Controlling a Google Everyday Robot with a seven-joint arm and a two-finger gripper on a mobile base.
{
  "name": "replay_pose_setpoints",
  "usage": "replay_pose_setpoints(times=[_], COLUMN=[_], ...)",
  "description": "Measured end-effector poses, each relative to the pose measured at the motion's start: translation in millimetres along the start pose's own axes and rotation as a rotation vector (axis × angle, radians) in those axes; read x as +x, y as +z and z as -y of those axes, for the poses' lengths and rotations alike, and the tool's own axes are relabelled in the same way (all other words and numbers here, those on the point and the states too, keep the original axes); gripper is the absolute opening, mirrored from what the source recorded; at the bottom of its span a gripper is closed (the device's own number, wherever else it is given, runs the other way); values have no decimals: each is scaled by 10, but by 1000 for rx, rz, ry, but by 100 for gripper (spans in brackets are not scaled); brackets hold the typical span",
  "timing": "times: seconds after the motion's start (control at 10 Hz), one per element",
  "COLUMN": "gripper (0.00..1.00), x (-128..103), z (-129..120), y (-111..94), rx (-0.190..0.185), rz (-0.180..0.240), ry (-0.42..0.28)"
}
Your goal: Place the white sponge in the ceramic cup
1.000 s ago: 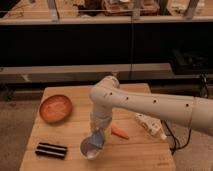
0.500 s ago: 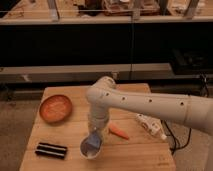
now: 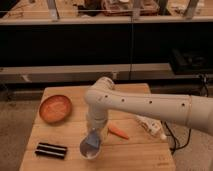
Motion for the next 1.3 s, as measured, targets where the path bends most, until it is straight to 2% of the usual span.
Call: replay_pose_setpoints(times=[0.4,0.7,1.3], gripper=[0,0,0], x=[-76,-155,-292], z=[40,54,12], y=[-79,-92,-39], rx=[33,42,6], rz=[-23,1,24], ry=[-28,-66,-99])
